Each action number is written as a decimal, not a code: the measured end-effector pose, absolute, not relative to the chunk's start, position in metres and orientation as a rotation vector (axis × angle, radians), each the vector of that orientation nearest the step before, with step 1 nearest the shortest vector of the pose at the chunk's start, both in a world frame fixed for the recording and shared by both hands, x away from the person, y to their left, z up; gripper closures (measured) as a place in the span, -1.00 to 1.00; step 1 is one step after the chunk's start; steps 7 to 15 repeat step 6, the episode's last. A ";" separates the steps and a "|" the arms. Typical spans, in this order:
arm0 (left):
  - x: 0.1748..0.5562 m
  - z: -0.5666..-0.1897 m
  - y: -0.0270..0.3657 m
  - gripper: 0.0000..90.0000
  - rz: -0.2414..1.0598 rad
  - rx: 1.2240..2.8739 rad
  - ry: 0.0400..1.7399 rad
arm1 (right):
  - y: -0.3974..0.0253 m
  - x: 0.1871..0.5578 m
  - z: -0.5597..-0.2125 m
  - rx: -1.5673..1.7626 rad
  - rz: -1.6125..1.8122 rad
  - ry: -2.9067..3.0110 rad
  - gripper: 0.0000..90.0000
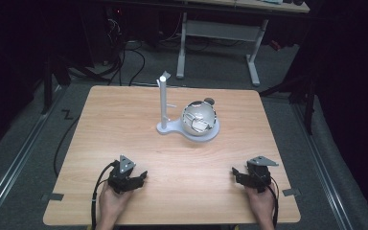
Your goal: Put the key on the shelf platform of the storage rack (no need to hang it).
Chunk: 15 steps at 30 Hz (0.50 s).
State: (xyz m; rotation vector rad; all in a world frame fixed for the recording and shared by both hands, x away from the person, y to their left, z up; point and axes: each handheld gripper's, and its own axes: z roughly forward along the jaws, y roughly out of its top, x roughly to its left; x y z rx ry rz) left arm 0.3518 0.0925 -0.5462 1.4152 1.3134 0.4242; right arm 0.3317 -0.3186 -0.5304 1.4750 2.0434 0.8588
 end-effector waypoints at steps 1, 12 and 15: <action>0.352 -0.546 0.092 -0.24 0.424 1.415 1.313 | -0.319 0.332 -0.530 1.473 0.859 2.044 -0.31; 0.351 -0.546 0.093 -0.25 0.420 1.418 1.308 | -0.319 0.332 -0.530 1.475 0.857 2.043 -0.31; 0.351 -0.546 0.093 -0.25 0.420 1.418 1.308 | -0.319 0.332 -0.530 1.475 0.857 2.043 -0.31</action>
